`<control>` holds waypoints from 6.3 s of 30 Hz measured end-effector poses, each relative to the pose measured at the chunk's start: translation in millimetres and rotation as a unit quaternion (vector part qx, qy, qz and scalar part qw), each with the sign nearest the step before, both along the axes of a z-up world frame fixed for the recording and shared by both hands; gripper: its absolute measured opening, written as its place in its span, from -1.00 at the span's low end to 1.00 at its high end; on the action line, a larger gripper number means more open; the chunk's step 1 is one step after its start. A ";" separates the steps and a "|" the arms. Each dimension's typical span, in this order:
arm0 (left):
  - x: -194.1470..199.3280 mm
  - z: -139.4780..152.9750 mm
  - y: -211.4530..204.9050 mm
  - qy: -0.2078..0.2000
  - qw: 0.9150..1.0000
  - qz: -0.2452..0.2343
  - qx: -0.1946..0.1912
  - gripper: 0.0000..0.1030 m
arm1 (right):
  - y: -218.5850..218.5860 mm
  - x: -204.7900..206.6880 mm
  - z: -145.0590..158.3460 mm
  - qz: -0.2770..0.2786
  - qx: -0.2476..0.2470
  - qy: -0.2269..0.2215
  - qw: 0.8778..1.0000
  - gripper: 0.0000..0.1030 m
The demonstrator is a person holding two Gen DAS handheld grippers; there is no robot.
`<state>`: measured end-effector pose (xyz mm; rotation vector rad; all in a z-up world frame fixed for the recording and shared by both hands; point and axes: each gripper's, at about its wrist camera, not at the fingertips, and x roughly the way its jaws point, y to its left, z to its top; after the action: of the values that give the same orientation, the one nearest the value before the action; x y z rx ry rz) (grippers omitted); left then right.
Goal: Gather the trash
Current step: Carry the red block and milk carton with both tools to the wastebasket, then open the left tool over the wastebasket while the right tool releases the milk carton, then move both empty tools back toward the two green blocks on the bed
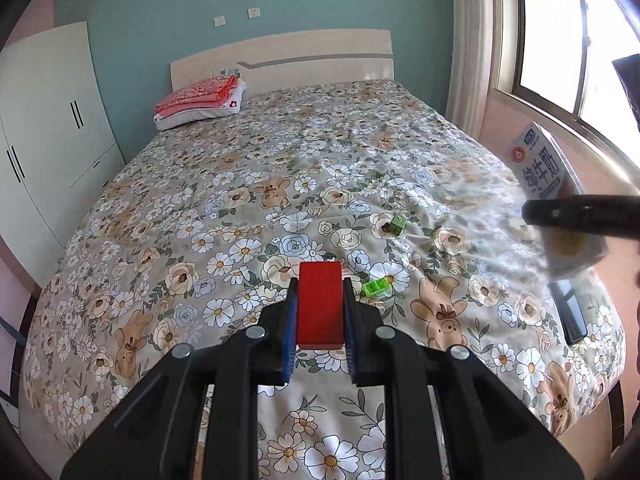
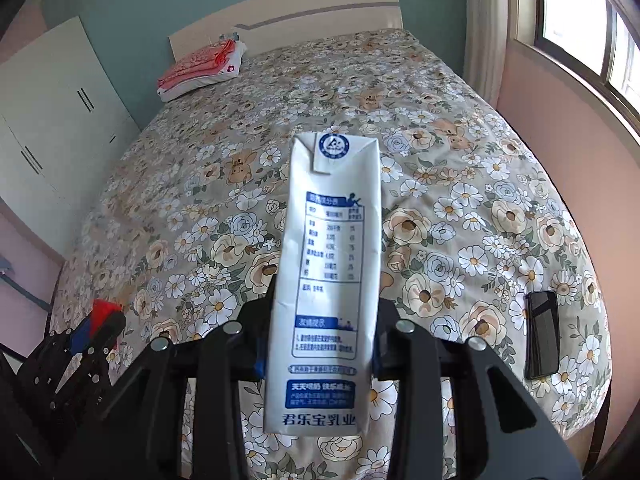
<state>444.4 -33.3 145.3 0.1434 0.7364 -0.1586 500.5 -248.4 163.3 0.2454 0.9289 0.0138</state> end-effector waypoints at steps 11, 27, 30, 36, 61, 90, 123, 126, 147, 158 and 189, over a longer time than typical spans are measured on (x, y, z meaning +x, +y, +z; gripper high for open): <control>-94.9 77.7 23.1 -0.061 0.997 0.049 -0.004 -0.57 | 15.3 -107.9 86.2 0.026 -0.028 -0.071 0.997 -0.29; -190.8 80.3 67.7 -0.066 0.995 0.064 -0.042 -0.57 | 36.3 -218.1 85.5 0.089 -0.045 -0.095 0.990 -0.29; -204.9 64.8 77.0 -0.058 0.995 0.066 -0.041 -0.57 | 37.9 -230.6 71.9 0.102 -0.040 -0.090 0.990 -0.29; -231.2 24.9 88.7 -0.029 0.997 0.056 -0.036 -0.57 | 43.7 -254.4 35.4 0.126 -0.030 -0.077 0.989 -0.29; -276.8 -149.1 84.0 0.098 0.995 0.004 -0.018 -0.57 | 91.1 -339.1 -166.8 0.233 -0.032 0.044 0.971 -0.29; -289.8 -336.4 44.2 0.282 0.957 -0.066 0.022 -0.57 | 132.4 -360.1 -354.1 0.286 -0.012 0.212 0.934 -0.29; -262.1 -520.0 15.9 0.485 0.873 -0.031 -0.049 -0.57 | 133.4 -332.6 -550.1 0.192 0.052 0.397 0.896 -0.28; -259.7 -533.2 15.6 0.495 0.867 -0.019 -0.052 -0.57 | 134.5 -329.6 -560.6 0.186 0.050 0.407 0.893 -0.28; -248.3 -566.3 19.5 0.518 0.854 0.016 -0.030 -0.28 | 164.4 -318.8 -599.9 0.177 -0.010 0.445 0.878 -0.02; -249.4 -567.1 19.7 0.509 0.860 0.017 -0.032 -0.10 | 179.4 -315.9 -587.6 0.180 -0.008 0.429 0.885 0.16; -290.0 -284.7 71.5 0.203 0.977 -0.069 -0.019 0.66 | 81.8 -360.9 -356.2 0.258 0.048 0.171 0.950 0.15</control>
<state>154.4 38.2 -139.3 0.1276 1.1312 -0.3407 139.6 -166.5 -192.9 0.0891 1.3204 0.5150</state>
